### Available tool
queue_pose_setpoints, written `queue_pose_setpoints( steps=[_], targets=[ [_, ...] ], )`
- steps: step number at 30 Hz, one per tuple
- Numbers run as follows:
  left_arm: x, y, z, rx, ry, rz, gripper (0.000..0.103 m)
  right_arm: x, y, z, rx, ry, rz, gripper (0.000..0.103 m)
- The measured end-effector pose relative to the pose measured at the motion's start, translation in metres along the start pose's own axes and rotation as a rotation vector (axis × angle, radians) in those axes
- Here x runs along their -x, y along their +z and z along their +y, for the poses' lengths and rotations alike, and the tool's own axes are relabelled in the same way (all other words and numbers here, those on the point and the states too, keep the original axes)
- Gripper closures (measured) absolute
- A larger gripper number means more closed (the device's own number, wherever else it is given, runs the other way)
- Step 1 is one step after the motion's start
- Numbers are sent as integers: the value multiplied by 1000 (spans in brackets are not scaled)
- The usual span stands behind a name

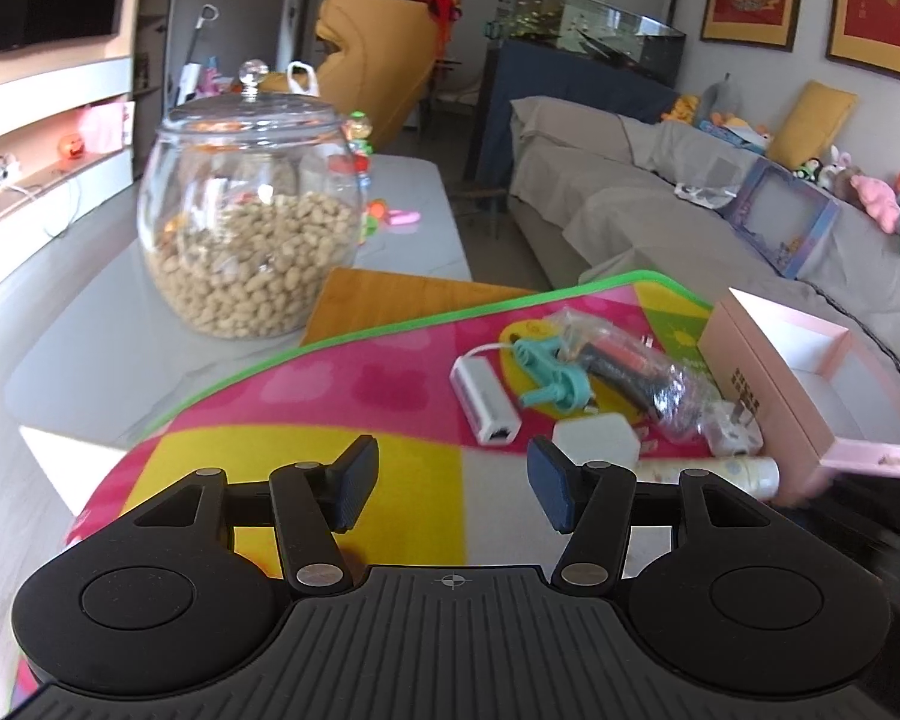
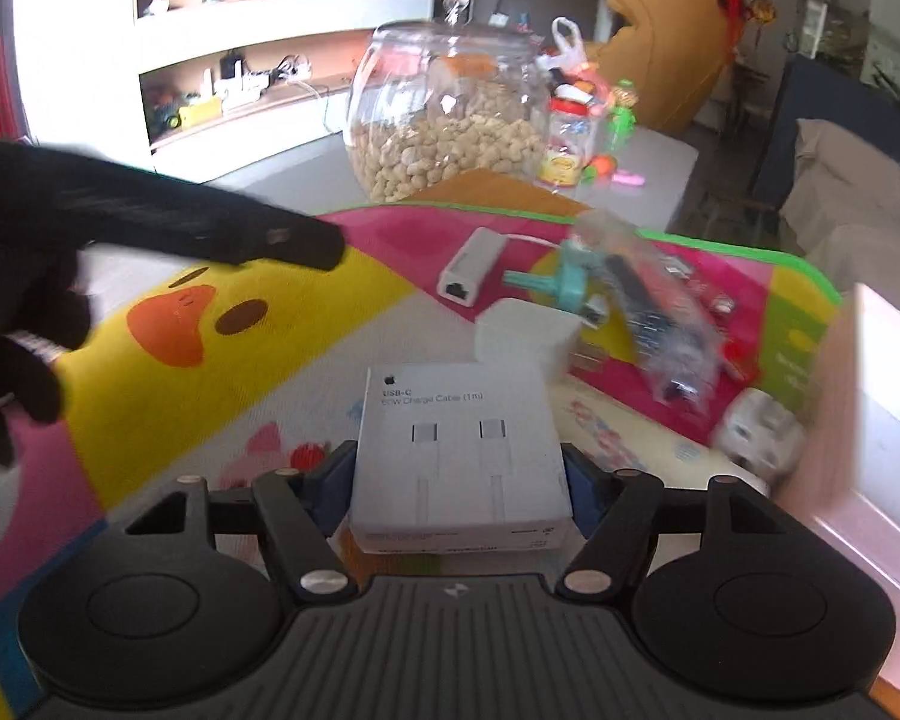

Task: Organize rigid objects
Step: 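Grasp the white cable box with the right gripper while the left grasps the white adapter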

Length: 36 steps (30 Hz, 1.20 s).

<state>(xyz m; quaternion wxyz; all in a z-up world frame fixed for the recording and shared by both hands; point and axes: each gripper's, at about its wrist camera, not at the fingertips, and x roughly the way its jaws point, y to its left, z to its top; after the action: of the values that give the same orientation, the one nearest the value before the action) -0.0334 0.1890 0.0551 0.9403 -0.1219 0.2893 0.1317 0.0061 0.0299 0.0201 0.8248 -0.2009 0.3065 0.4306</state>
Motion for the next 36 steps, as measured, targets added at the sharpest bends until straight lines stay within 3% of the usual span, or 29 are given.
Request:
queue_pose_setpoints(
  steps=[6, 13, 17, 22, 26, 30, 36],
  targets=[
    [-60, 26, -8, 22, -21, 34, 44, 55, -37, -22, -35, -112, -56, 34],
    [-113, 27, -27, -87, 75, 115, 71, 81, -69, -52, -160, -204, -81, 34],
    [-116, 21, -32, -128, 96, 101, 74, 81, -77, -60, -177, -215, -60, 34],
    [-114, 16, -31, -138, 87, 71, 74, 75, -80, -65, -201, -197, -37, 34],
    [-102, 10, -31, -201, 59, 35, 78, 67, -78, -68, -215, -197, -19, 34],
    [-69, -1, -25, -229, 35, -18, 78, 68, -77, -69, -233, -187, -4, 34],
    [5, -11, -25, -293, -7, -110, 78, 98, -83, -63, -251, -197, -53, 34]
  ],
)
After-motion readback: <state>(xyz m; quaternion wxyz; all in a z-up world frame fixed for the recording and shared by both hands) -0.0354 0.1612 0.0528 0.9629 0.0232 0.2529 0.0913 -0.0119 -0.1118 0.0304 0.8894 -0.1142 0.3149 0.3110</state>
